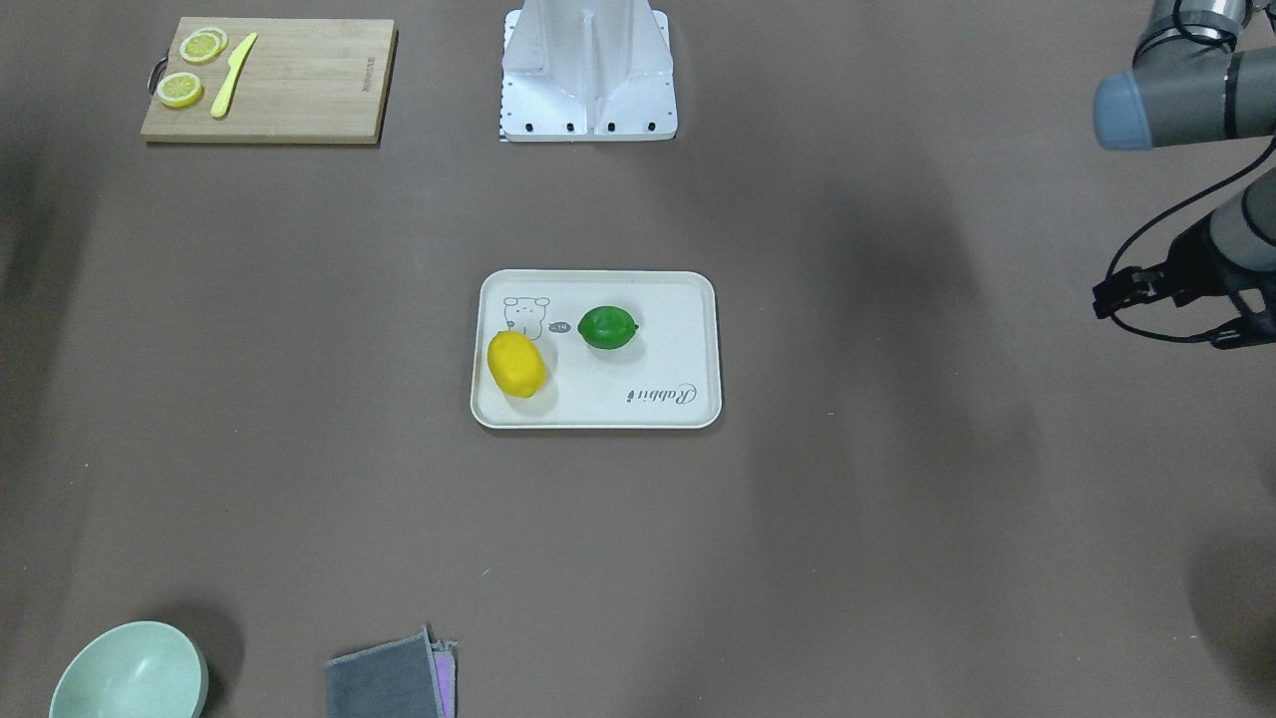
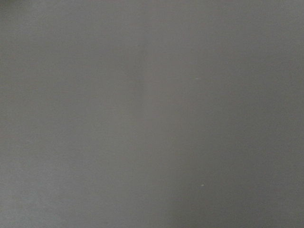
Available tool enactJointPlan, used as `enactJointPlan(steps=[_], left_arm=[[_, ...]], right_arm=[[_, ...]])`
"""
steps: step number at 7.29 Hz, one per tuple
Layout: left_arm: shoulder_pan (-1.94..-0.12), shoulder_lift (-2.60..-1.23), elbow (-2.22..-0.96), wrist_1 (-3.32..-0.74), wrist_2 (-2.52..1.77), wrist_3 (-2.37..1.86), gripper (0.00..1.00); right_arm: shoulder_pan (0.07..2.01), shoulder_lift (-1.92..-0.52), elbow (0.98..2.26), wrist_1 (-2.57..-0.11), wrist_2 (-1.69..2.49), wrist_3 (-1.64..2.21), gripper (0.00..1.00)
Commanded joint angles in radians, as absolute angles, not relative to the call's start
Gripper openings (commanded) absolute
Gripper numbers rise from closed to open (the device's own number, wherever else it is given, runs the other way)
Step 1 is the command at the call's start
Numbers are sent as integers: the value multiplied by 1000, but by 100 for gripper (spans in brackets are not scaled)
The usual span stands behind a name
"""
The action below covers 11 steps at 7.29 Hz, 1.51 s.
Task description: Place all lemons on tray
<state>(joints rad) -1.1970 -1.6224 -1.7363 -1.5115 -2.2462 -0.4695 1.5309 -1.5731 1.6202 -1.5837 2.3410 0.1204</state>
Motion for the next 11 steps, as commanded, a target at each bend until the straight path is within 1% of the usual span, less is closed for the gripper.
enactJointPlan(steps=[1,3,4,5,6,7,8,10,11], left_arm=[[-1305,-1487,-1733,-1539,-2255,-326,98],[-1458,-1466,-1668,-1532,-2256,-121,98],[-1545,-1466,-1607,-1529,-2278,12,98],[-1612,-1468,-1586,-1510,-2279,109,98],[-1638,-1485,-1588,-1450,-2286,113,98],[-1641,-1486,-1603,-1403,-2381,112,98],[-1641,-1474,-1612,-1410,-2479,112,98],[-1629,-1479,-1682,-1417,-2400,100,98],[-1608,-1477,-1684,-1417,-2395,104,98]], right_arm=[[1529,-1577,1623,-1588,2341,120,100],[1529,-1578,1623,-1586,2339,120,100],[1529,-1578,1623,-1586,2339,120,100],[1529,-1578,1621,-1582,2339,120,100],[1529,-1578,1620,-1580,2341,118,100],[1529,-1578,1620,-1580,2341,118,100],[1529,-1577,1617,-1580,2341,118,100],[1529,-1577,1617,-1578,2341,118,100],[1529,-1577,1617,-1578,2341,118,100]])
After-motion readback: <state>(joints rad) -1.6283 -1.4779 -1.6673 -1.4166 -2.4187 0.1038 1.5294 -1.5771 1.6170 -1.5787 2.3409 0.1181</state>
